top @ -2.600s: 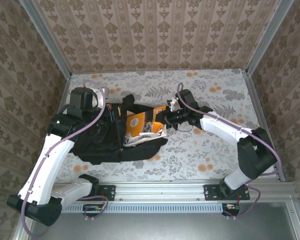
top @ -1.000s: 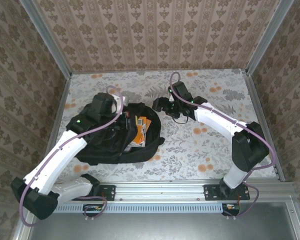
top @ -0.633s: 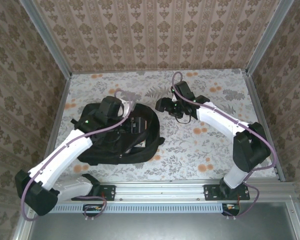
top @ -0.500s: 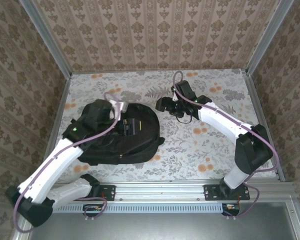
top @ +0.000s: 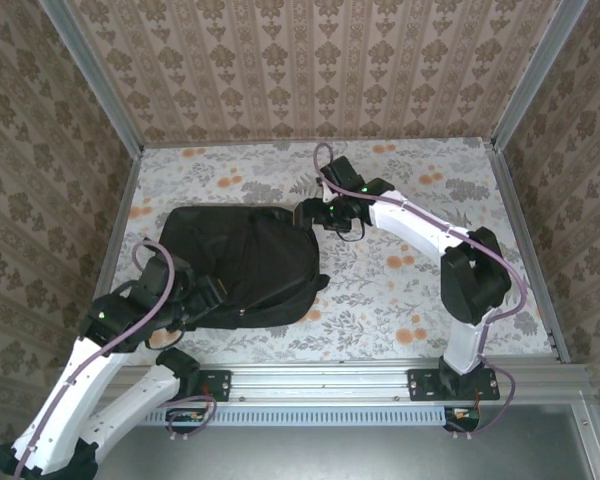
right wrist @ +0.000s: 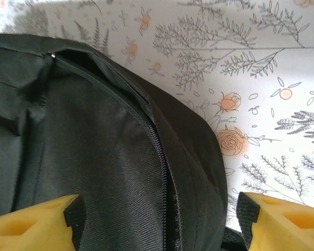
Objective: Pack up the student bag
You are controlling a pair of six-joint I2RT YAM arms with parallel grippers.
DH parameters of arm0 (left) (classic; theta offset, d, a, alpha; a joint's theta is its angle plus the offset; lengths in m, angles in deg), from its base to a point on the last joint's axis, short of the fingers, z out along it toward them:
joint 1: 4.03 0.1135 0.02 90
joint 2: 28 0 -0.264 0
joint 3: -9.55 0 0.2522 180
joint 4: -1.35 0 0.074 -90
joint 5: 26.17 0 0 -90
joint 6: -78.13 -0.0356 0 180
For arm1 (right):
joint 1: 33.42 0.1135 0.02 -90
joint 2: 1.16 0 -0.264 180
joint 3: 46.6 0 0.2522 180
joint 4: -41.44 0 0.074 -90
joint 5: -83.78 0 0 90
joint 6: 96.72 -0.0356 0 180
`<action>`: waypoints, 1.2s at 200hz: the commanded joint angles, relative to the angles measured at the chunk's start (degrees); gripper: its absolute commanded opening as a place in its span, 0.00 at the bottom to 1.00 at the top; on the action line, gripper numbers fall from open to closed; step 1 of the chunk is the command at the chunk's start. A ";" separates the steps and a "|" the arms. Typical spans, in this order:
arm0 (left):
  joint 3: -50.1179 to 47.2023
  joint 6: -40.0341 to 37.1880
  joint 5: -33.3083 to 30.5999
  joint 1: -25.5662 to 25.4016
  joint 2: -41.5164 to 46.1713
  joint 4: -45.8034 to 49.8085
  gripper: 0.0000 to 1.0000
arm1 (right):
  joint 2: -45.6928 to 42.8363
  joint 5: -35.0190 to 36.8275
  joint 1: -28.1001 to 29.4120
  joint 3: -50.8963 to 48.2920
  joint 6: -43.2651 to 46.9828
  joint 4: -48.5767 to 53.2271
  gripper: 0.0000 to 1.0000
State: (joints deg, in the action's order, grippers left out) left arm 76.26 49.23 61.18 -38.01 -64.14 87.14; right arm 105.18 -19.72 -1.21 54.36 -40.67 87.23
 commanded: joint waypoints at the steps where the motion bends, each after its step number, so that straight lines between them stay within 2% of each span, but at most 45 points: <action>1: -3.55 9.05 -2.02 0.40 0.36 9.31 0.83 | 2.39 -0.31 0.59 2.65 2.72 3.54 0.77; 20: -6.98 10.32 -1.83 0.62 1.94 6.90 0.83 | 3.75 -0.02 0.93 3.77 3.17 4.09 0.71; 60: -12.18 9.99 -0.28 1.59 1.90 -0.95 0.83 | 5.81 2.60 0.93 4.84 3.72 4.27 0.49; 105: -12.52 4.33 -0.13 3.58 -2.90 -8.66 0.83 | 5.76 8.86 0.00 3.62 3.82 4.96 0.11; 139: -12.22 -1.03 2.78 6.36 -8.07 -15.91 0.83 | -0.78 11.75 -2.24 -4.33 1.19 0.85 0.00; 182: -10.13 -5.39 6.32 6.61 -12.54 -22.77 0.82 | -6.96 11.48 -6.35 -10.17 -0.06 -0.74 0.01; 191: -10.30 -5.64 7.07 6.63 -12.81 -24.15 0.82 | -7.52 10.60 -7.00 -10.60 0.09 -0.82 0.12; 210: -10.50 -5.82 7.57 6.69 -12.98 -26.00 0.81 | -8.85 9.56 -6.91 -9.98 0.48 0.19 0.44; 222: -10.43 -6.04 7.42 6.68 -12.98 -26.39 0.80 | -10.66 10.66 -6.25 -9.57 0.41 1.02 0.51; 240: -10.40 -6.45 7.36 6.82 -12.38 -26.65 0.78 | -14.38 11.99 -4.43 -8.89 1.12 2.00 0.52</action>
State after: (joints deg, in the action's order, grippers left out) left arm 64.31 44.79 67.71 -31.69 -77.05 62.53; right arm 97.21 -10.32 -8.03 44.31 -39.93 87.15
